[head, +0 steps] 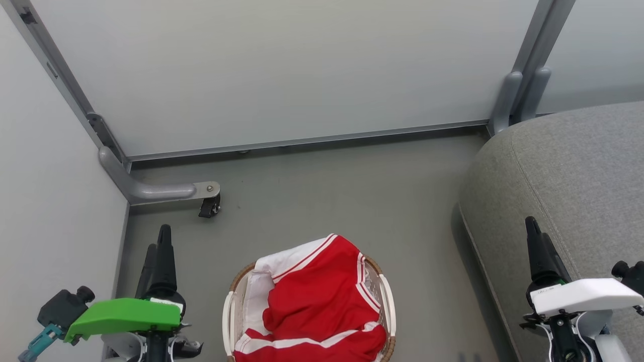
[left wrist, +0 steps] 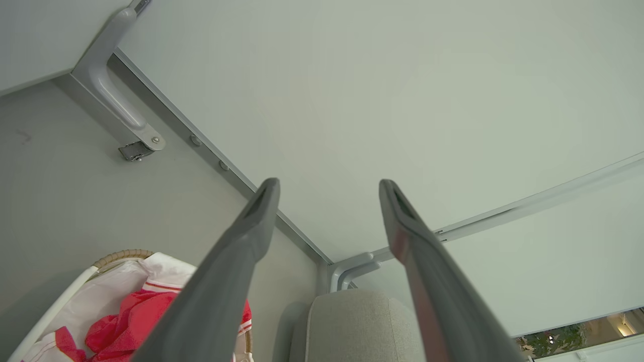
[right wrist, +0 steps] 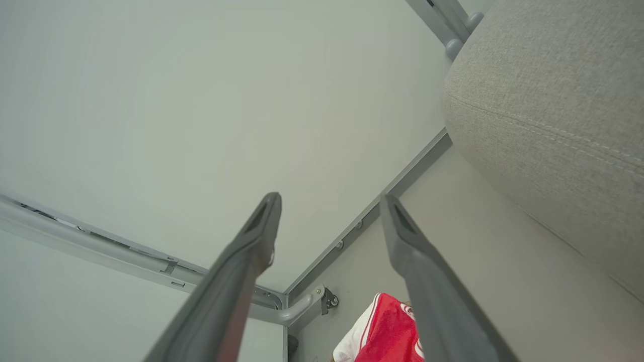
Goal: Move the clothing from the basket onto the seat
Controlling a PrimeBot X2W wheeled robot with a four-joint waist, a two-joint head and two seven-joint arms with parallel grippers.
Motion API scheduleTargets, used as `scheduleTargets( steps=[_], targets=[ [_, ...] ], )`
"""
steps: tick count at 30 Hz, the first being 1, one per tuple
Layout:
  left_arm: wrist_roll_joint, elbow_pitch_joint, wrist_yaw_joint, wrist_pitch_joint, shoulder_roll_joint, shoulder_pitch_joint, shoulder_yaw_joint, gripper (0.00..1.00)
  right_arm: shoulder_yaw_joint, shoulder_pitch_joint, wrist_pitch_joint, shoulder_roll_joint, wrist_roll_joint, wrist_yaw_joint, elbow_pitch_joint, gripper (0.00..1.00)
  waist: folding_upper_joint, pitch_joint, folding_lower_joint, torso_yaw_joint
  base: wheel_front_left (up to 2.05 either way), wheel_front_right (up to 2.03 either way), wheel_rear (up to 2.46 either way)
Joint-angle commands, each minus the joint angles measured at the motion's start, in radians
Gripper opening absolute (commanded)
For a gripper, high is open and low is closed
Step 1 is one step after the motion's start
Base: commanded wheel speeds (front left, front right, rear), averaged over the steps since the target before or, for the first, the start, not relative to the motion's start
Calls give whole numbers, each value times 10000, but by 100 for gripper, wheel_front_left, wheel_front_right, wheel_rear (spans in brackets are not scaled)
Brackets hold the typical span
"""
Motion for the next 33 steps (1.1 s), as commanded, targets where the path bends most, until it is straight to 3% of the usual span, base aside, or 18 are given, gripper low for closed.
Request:
scheduleTargets(
  steps=[1,12,33],
  targets=[
    [462,-181,39,-94,61,-218,-53,100,25,-81,-109,-76,-435,3,-221,100,-1,3,0,0,0,0,0],
    [2548,-198,316,-449,73,4,-460,100,312,68,-465,-93,-2497,3,-357,100,-1,5,0,7,0,0,0],
    [5016,283,422,-1026,95,193,-821,100,482,95,-1040,-120,-5075,3,-17,100,-1,22,0,83,0,0,0]
  ],
)
